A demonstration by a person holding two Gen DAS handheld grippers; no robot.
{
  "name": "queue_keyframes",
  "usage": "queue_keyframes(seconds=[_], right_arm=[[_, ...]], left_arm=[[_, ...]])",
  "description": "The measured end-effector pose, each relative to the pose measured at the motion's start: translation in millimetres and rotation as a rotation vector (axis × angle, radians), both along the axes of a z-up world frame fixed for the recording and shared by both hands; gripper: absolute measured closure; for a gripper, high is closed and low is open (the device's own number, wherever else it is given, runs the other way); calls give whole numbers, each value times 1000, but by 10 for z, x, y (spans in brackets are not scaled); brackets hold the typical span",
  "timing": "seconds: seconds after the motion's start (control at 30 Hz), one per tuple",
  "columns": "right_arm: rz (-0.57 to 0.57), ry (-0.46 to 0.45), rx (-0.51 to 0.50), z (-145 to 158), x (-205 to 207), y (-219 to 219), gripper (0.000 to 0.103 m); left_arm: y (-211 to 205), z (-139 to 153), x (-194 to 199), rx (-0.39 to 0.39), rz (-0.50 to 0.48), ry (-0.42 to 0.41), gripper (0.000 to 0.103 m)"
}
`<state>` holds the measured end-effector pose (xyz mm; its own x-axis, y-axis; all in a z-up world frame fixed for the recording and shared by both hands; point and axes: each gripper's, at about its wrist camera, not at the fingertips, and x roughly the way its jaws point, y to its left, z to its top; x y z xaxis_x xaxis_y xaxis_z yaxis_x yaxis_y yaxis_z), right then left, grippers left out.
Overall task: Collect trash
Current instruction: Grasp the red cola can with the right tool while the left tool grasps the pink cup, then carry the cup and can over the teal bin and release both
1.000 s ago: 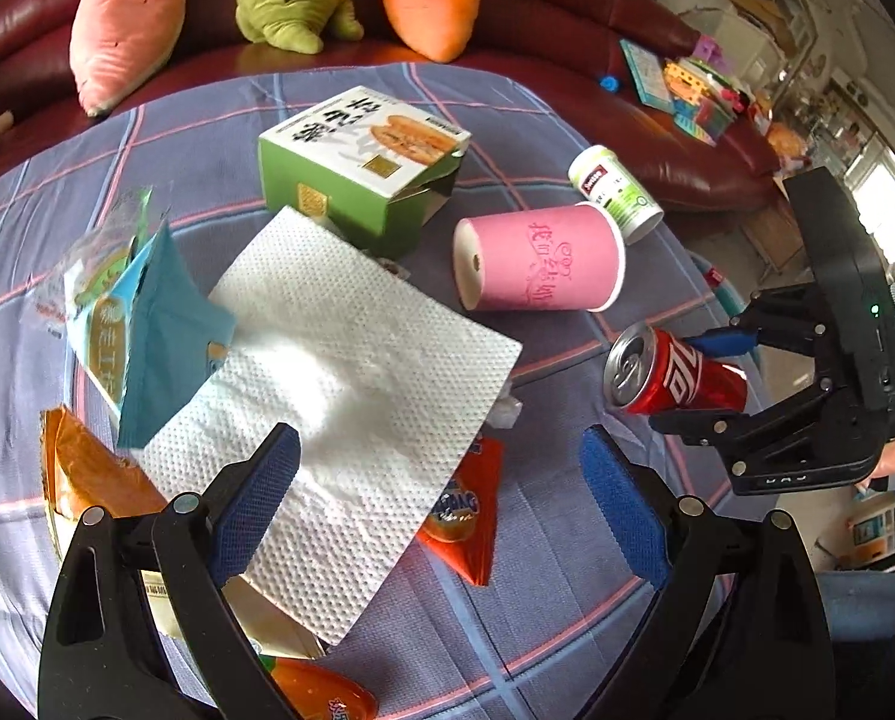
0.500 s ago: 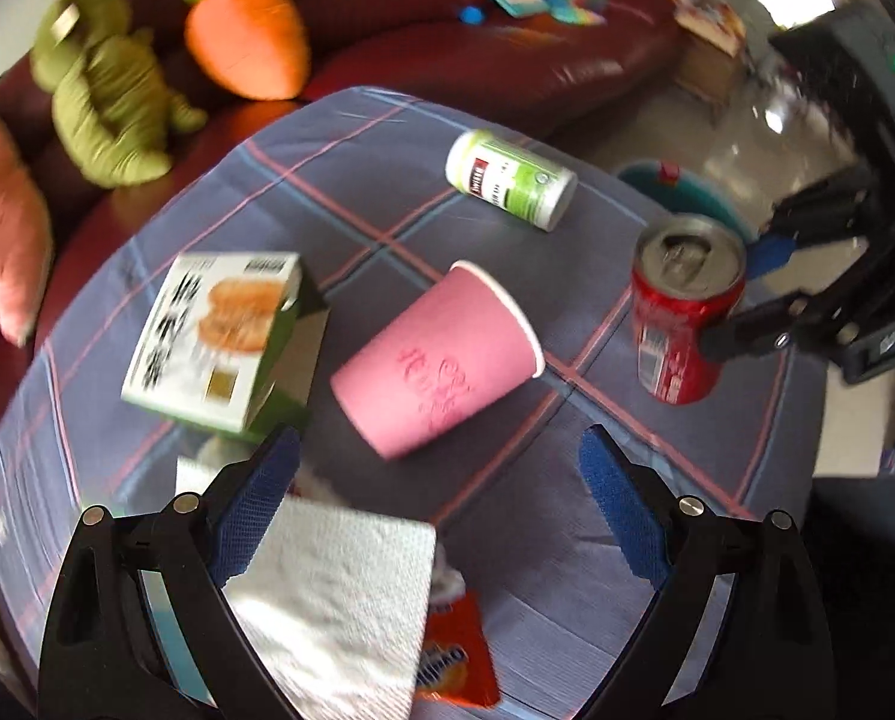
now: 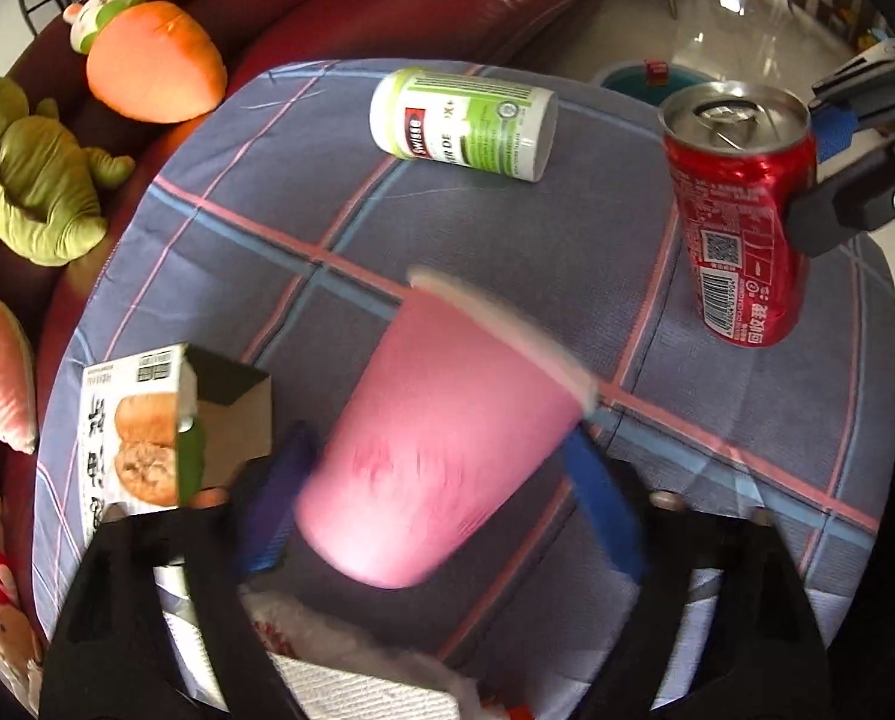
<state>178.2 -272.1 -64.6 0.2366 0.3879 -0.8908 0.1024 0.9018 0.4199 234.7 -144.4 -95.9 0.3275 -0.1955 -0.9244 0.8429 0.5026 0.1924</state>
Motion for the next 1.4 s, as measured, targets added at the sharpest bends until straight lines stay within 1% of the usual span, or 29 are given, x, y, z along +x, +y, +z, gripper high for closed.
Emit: queue_keyframes(seconds=[0.03, 0.1, 0.13, 0.2, 0.27, 0.3, 0.4, 0.5, 0.57, 0.7, 0.83, 0.97, 1.17, 1.3, 1.4], right_arm=[[-3, -3, 4, -1, -2, -4, 56], [-7, -11, 7, -1, -3, -16, 56], [-10, -16, 6, -2, -3, -22, 56], [-23, -28, 11, -6, -12, -49, 57], [-40, -40, 17, 1, -32, -85, 57], [-52, -51, 20, 18, -51, -107, 57], [-76, -72, 32, 57, -92, -168, 57], [-95, -89, 48, 111, -134, -228, 57], [-107, -102, 56, 155, -165, -266, 57], [-153, -137, 67, 262, -270, -427, 57], [-213, -171, 63, 363, -417, -663, 57], [-294, -213, 9, 479, -613, -982, 57], [-393, -231, -7, 492, -840, -1441, 57], [-451, -234, -28, 438, -997, -1731, 57], [-493, -232, -17, 370, -1108, -1920, 57]], left_arm=[[-6, -16, -4, -4, 4, 9, 36], [-11, -14, -34, -20, 11, -2, 38], [0, -13, -37, -36, 25, 9, 39], [50, 8, -37, -89, 76, 53, 39], [101, 28, -54, -127, 129, 76, 40], [138, 38, -56, -151, 172, 93, 40], [216, 57, -83, -192, 268, 140, 40], [275, 115, -127, -235, 353, 163, 40], [266, 209, -210, -271, 380, 161, 40], [143, 381, -348, -346, 378, 164, 40], [-65, 492, -446, -392, 371, 179, 40], [-333, 549, -520, -421, 361, 199, 40], [-786, 627, -625, -437, 326, 211, 39], [-1085, 622, -647, -425, 303, 215, 39], [-1322, 603, -648, -409, 288, 218, 39]])
